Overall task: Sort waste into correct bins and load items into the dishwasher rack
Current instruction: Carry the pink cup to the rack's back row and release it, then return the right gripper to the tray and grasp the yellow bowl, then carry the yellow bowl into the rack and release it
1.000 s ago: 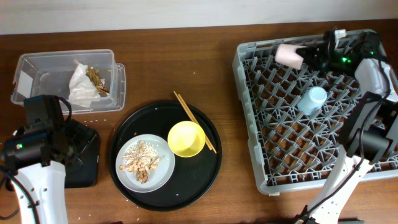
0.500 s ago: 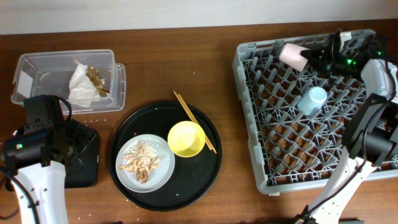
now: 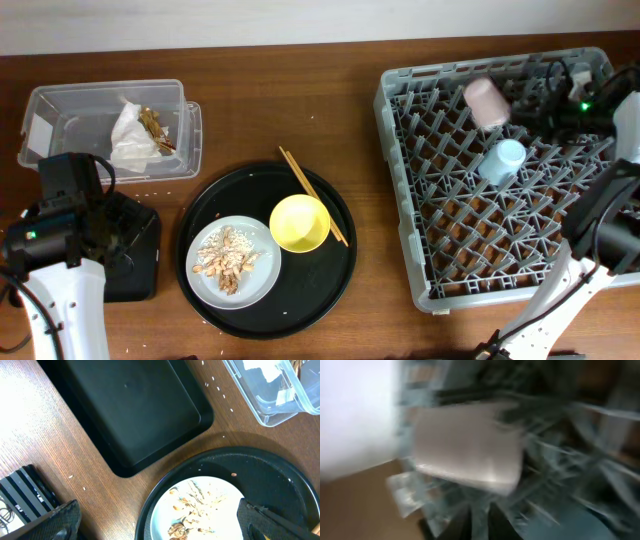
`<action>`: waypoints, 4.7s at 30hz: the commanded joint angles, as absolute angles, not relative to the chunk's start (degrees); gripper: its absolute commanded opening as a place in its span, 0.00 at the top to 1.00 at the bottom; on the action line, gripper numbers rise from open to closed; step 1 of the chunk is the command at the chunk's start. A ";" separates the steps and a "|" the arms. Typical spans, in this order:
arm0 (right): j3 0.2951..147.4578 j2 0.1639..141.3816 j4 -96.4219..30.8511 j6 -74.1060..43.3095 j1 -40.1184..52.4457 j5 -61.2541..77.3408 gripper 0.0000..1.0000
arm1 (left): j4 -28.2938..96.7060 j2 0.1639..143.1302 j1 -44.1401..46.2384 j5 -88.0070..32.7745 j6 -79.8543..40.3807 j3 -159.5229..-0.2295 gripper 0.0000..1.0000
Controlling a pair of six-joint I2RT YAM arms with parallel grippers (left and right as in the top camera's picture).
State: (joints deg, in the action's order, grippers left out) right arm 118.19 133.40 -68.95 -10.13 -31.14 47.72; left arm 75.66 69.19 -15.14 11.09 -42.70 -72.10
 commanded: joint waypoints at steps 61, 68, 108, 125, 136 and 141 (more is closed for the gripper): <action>109.73 132.31 -60.20 -48.86 50.61 -0.60 0.95 | 75.70 68.49 -15.44 11.14 -43.24 -71.92 0.01; 112.71 128.03 -61.56 -46.87 50.61 9.98 0.96 | 75.68 68.49 -15.44 11.14 -43.24 -71.92 0.01; 90.02 102.72 -94.54 42.83 -31.83 63.75 0.96 | 75.70 68.49 -15.44 11.14 -43.24 -71.92 0.01; 87.02 115.24 -97.36 38.41 -32.73 67.92 0.96 | 75.68 68.49 -15.44 11.14 -43.24 -71.92 0.01; 84.44 115.11 -97.36 35.99 -37.91 59.59 0.92 | 75.68 68.49 -15.44 11.14 -43.24 -71.92 0.01; 86.56 113.40 -97.32 31.73 -40.29 56.51 0.87 | 75.70 68.49 -15.44 11.14 -43.22 -71.92 0.01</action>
State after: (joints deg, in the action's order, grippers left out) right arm 85.60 113.95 -97.12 34.63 -39.31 64.38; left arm 75.66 69.19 -15.14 11.09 -42.72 -72.10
